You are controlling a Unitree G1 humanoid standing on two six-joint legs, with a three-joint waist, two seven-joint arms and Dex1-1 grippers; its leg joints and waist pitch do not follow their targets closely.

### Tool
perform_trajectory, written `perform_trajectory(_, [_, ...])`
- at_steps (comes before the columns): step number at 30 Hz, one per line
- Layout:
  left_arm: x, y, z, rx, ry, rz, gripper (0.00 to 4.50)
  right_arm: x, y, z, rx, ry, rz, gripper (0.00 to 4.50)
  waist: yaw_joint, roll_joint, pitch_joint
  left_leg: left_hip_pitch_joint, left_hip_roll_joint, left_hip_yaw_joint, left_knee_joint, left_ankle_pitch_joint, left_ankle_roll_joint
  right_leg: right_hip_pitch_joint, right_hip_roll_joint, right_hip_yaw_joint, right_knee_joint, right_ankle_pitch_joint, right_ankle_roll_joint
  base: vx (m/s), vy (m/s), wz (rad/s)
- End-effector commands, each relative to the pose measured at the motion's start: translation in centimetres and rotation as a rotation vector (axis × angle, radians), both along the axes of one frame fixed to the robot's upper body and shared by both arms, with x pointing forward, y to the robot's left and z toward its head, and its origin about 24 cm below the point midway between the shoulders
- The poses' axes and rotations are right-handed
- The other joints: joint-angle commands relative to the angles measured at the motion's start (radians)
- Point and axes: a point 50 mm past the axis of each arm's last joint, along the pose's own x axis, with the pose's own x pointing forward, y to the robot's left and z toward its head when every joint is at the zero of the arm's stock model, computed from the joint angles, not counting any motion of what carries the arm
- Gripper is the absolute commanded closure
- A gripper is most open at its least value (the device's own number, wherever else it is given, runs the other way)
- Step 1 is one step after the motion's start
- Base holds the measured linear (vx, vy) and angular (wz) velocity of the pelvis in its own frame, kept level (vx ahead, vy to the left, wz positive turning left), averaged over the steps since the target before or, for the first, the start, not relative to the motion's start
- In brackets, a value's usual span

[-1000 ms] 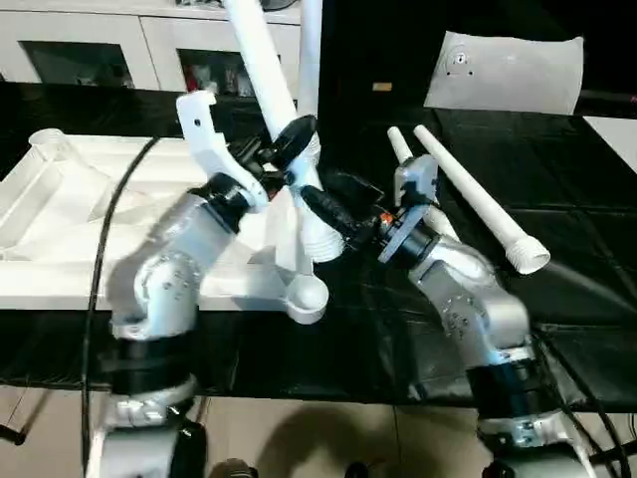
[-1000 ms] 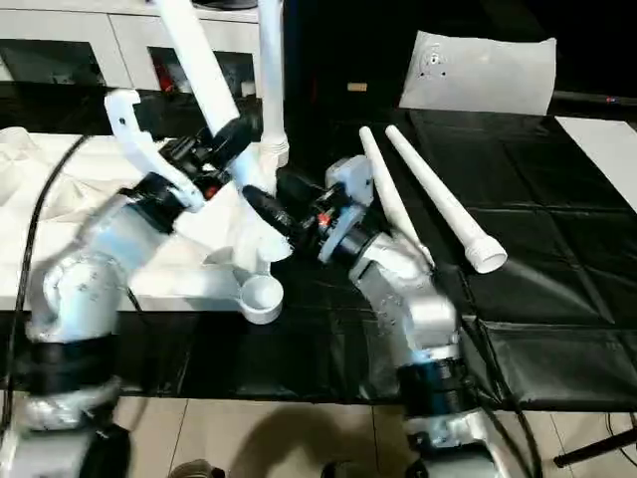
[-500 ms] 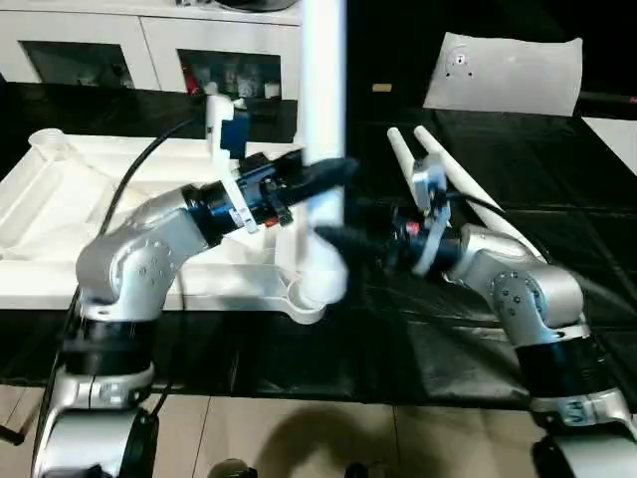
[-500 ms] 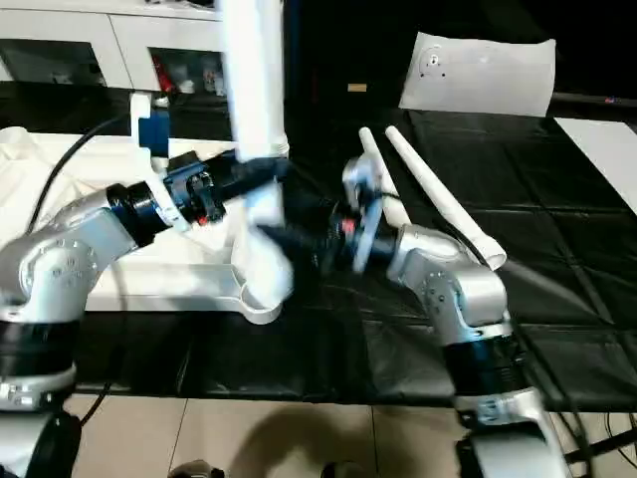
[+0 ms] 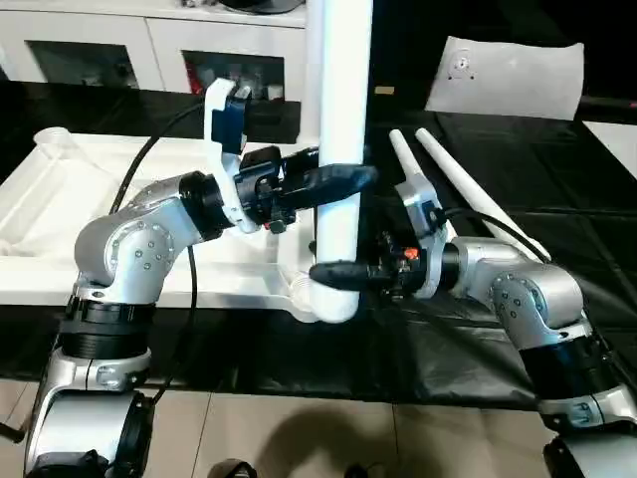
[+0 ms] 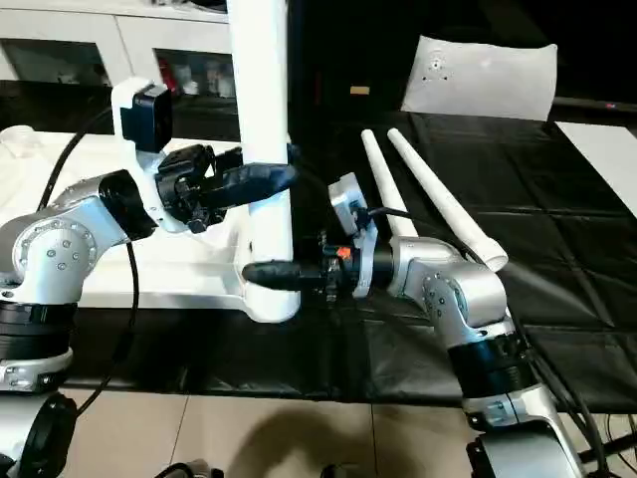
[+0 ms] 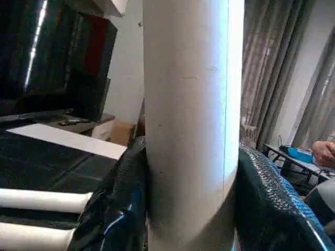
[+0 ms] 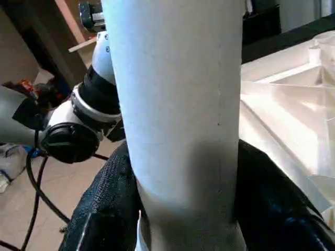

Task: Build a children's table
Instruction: Pick table leg

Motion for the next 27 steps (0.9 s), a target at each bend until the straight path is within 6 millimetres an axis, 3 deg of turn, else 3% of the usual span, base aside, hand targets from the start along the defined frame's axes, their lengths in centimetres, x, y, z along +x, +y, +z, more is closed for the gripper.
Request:
perform_trajectory(1, [-0.3, -0.3, 0.5, 0.028, -0.045, -0.044, 2.66, -0.1, -0.2, 0.7, 0.026, -0.007, 0.027, 2.47, 0.003, -0.005, -0.08, 0.002, 0.005, 0.02, -0.059, -0.086, 0.015, 0.07, -0.073, 0.036, -0.067, -0.235, -0.147, 0.0, 0.0, 0.0])
perform_trajectory(13, [0.0, -0.3, -0.4, 0.102, -0.026, 0.042, 2.66, 0.1, 0.4, 0.2, 0.019, -0.036, -0.042, 2.51, 0.006, -0.005, -0.081, 0.002, 0.004, 0.02, -0.061, -0.097, 0.01, 0.068, -0.075, 0.032, -0.067, -0.243, -0.144, 0.0, 0.0, 0.0])
perform_trajectory(15, [0.0, -0.3, -0.3, 0.091, -0.016, 0.051, 1.96, 0.2, 0.5, 0.2, 0.022, -0.045, -0.072, 2.52, 0.006, -0.004, -0.081, 0.002, 0.004, 0.02, -0.061, -0.097, 0.008, 0.069, -0.076, 0.031, -0.066, -0.24, -0.145, 0.0, 0.0, 0.0])
perform_trajectory(18, [-0.2, -0.1, -0.4, 0.104, -0.044, 0.091, 1.93, 0.7, 0.7, 0.0, 0.015, -0.061, -0.158, 2.53, 0.003, -0.001, -0.081, 0.001, 0.007, 0.018, -0.063, -0.098, 0.0, 0.068, -0.078, 0.031, -0.065, -0.235, -0.145, 0.0, 0.0, 0.0])
perform_trajectory(21, [-0.2, -0.2, -1.1, 0.164, -0.078, 0.184, 1.55, 1.3, 0.9, -0.1, 0.01, -0.075, -0.257, 2.55, 0.002, 0.001, -0.079, 0.002, 0.006, 0.019, -0.064, -0.108, -0.007, 0.066, -0.075, 0.031, -0.068, -0.252, -0.131, 0.0, 0.0, 0.0])
perform_trajectory(27, [0.2, -0.4, -1.7, 0.173, -0.06, 0.406, 1.54, 2.0, 1.3, -0.4, -0.006, -0.096, -0.408, 2.55, 0.001, 0.005, -0.081, 0.003, 0.006, 0.02, -0.063, -0.116, -0.018, 0.066, -0.074, 0.033, -0.067, -0.234, -0.133, 0.0, 0.0, 0.0])
